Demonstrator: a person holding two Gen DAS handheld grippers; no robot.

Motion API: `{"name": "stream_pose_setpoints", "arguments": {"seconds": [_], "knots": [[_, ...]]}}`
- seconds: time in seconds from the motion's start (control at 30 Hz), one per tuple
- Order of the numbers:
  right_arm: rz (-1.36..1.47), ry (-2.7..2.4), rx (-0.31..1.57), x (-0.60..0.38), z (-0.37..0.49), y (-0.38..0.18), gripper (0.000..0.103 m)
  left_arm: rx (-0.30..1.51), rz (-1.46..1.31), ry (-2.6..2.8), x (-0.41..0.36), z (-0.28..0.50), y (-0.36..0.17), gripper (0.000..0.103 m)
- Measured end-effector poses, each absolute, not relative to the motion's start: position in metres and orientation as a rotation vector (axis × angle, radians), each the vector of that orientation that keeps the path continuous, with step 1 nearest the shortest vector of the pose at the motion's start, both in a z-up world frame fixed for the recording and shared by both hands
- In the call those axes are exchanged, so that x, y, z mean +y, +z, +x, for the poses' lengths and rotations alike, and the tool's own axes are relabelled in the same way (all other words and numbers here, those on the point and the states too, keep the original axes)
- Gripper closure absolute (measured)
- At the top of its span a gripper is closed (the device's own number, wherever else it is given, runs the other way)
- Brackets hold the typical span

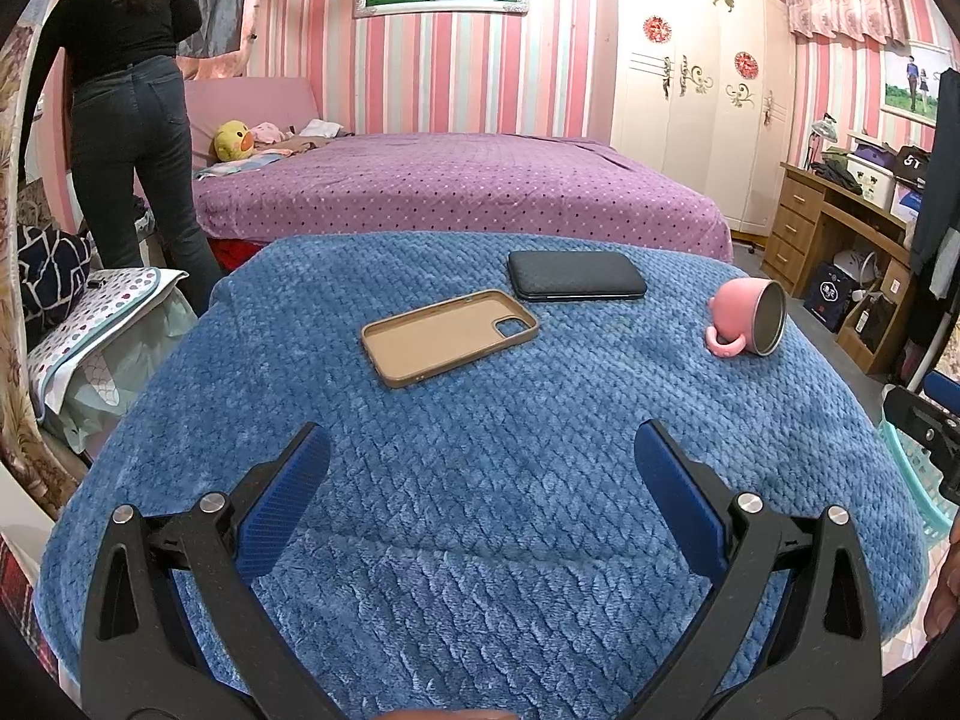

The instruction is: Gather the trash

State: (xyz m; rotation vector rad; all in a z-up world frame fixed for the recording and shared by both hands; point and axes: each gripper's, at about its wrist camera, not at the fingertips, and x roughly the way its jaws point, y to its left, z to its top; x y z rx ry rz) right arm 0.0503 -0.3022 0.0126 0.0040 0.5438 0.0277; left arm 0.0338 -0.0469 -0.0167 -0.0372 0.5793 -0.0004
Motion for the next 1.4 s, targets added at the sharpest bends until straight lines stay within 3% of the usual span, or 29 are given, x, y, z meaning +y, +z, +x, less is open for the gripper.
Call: {"name": "stream_pose_setpoints", "arguments": {"seconds": [1.4], "knots": [[0.002, 0.029, 0.545, -0.3019, 0.0511, 0.0102, 0.011, 0.575, -0.027, 0.001, -0.0476, 0.0336, -0.0158, 0.005]]}}
